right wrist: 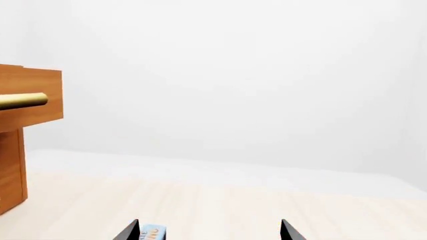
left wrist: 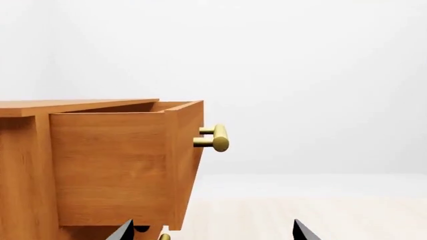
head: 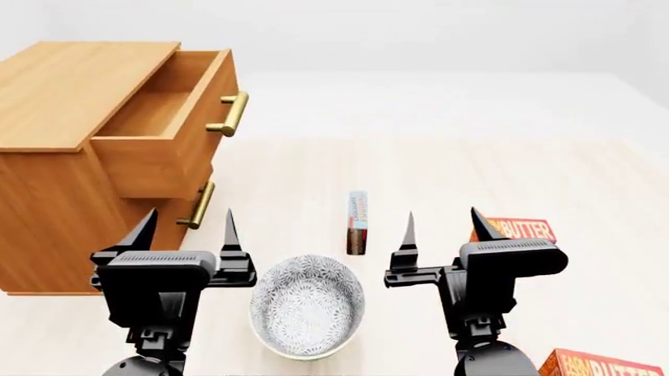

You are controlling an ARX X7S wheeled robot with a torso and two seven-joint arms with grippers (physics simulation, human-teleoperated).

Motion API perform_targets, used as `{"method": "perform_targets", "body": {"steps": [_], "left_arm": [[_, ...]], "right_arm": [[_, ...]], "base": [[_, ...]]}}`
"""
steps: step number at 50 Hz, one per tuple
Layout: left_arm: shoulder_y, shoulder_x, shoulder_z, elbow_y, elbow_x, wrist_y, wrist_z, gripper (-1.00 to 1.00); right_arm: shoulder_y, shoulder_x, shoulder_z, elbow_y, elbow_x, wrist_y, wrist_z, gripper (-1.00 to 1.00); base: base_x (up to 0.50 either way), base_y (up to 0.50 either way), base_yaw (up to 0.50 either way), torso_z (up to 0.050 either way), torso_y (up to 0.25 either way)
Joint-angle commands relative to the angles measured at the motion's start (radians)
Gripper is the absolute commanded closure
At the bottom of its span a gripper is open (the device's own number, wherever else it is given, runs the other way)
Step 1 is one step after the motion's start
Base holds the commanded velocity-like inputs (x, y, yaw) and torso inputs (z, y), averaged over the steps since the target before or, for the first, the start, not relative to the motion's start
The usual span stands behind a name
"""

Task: Put the chocolate pudding in the top drawer of the cabinet and close it.

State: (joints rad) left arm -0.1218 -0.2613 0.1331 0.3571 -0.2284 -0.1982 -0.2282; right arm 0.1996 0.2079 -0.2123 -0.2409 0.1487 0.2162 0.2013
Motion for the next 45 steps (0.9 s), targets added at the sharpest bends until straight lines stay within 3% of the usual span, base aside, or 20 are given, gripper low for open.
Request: {"method": "perform_targets", "body": {"steps": [1,29,45], "left_arm": [[0.001,-0.005,0.003,0.005,-0.004,0.000,-0.006,-1.00],[-0.027,-0.048,-0.016,0.157,-0.048,-0.075,-0.027,-1.00],[-0.209,-0.095,0.007,0.195,-0.057,-0.233,-0.022,-1.00]], "right_arm": [[0.002,0.005,-0.006,-0.002,0.004,0.002,0.006,-1.00],[0.003,0.015,-0.020,0.001,0.015,0.003,0.015,-1.00],[0.004,0.022,-0.028,-0.001,0.023,0.008,0.019,-1.00]], "base": [[0.00,0.00,0.00,0.000,0.000],[0.00,0.00,0.00,0.000,0.000],[0.00,0.00,0.00,0.000,0.000]]}}
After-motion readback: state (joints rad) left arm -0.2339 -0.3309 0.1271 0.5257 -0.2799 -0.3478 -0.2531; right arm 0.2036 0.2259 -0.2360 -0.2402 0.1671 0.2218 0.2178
